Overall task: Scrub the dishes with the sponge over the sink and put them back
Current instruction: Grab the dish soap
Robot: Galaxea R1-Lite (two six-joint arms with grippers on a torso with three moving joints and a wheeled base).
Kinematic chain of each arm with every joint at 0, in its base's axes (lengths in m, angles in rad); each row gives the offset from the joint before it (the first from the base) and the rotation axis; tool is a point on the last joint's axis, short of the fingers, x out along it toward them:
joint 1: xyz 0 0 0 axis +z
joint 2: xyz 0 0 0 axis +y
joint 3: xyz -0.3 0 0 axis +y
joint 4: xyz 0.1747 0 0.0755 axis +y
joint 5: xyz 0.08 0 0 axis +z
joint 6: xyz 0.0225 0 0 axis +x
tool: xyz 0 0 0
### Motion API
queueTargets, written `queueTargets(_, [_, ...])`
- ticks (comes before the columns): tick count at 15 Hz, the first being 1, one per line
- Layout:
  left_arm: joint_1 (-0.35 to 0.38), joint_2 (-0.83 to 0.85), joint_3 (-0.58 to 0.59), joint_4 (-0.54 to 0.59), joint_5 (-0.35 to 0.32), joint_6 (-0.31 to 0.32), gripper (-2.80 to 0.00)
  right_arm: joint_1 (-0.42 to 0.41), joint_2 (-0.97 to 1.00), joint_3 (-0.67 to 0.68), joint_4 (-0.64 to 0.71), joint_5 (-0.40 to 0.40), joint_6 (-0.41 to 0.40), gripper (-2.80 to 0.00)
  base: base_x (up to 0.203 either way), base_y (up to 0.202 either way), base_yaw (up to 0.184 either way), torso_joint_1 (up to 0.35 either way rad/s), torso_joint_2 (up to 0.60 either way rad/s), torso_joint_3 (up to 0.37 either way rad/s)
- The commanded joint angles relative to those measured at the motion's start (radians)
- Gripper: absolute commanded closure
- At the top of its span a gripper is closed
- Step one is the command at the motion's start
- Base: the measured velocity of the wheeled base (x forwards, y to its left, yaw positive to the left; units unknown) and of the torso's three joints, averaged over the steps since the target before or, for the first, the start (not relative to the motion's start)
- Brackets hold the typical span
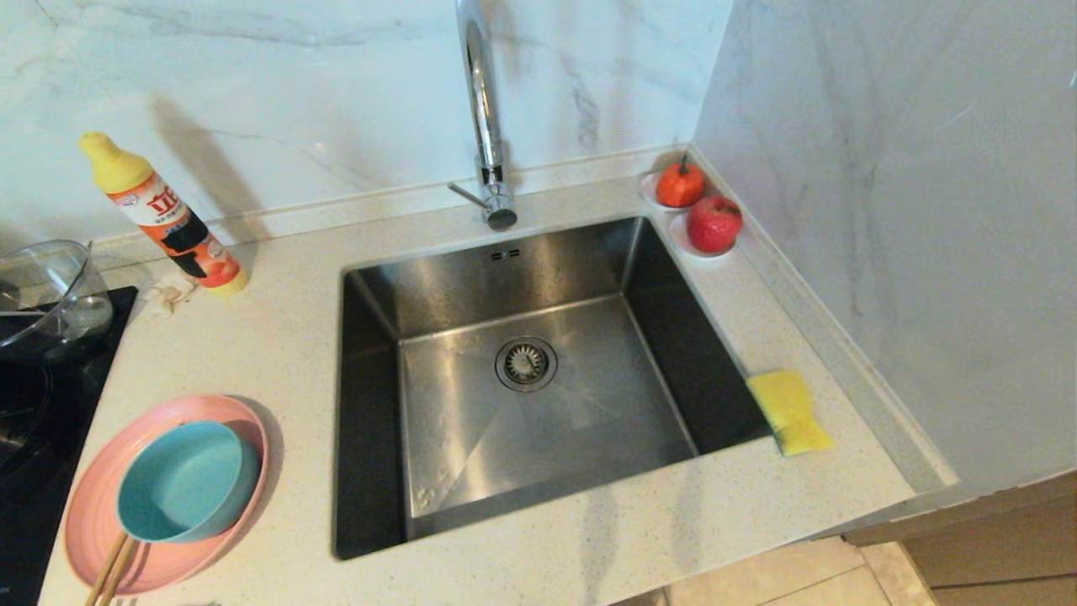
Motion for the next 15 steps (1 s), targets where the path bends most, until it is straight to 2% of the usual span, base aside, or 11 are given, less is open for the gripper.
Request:
queueTargets(1, [0.001,0.0,0.0,0.0,0.0,0.0,0.0,0.0,0.0,0.0,0.0,0.0,0.0,0.0,0.0,0.0,0.0,0.0,0.0,0.0])
queueTargets(15, [-0.001,0.0,0.0,0.0,0.0,0.0,0.0,0.0,0.0,0.0,0.0,0.0,0.0,0.0,0.0,0.0,0.0,0.0,0.0,0.0])
